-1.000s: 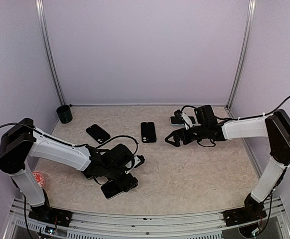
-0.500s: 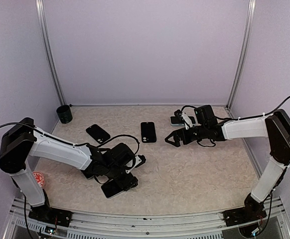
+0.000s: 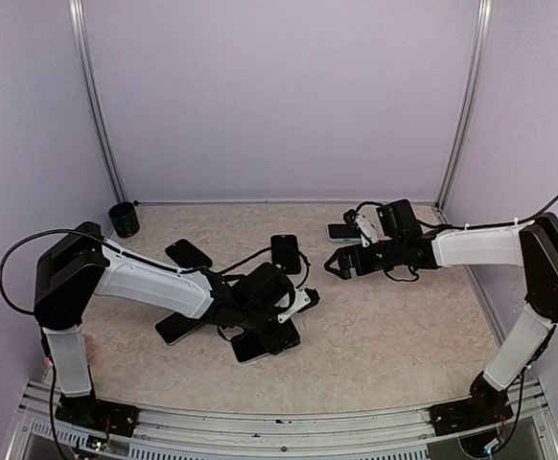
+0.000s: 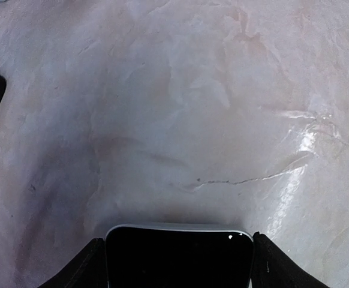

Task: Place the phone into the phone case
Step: Pick up the phone from the center of the board, then pass from the left arm to the right

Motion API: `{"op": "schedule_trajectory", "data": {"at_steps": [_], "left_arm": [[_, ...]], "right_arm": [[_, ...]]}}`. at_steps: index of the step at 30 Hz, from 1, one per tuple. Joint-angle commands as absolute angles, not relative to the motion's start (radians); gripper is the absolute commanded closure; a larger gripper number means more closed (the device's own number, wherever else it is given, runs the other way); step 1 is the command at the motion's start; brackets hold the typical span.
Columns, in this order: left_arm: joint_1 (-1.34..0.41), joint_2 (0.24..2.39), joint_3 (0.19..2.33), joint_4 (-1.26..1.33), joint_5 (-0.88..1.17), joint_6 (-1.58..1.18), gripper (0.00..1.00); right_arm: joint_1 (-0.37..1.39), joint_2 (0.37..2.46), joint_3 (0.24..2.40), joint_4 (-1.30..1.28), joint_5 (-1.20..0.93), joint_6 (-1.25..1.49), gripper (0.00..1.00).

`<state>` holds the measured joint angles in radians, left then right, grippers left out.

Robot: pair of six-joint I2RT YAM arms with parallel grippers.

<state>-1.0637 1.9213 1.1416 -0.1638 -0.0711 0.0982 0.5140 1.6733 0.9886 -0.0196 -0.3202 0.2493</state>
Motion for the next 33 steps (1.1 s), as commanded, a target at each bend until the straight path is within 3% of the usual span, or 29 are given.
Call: {"op": "schedule_trajectory", "data": {"at_steps": [1, 13, 33], "left_arm": [[-1.099, 1.972, 1.224, -0.087, -0.016, 0.192, 0.41], [-1.129, 2.02, 1.263, -0.014, 0.025, 0.241, 0.42], [-1.134, 1.907, 1.193, 0.084, -0.047, 0.25, 0.42]], "right_arm": [[0.478, 1.61, 1.001, -0.081, -0.265, 0.298, 0.0], [0.431, 1.533, 0.894, -0.071, -0.39, 0.423, 0.01], [0.526, 1.556, 0.727, 0.108, -0.656, 0.558, 0.14]]}}
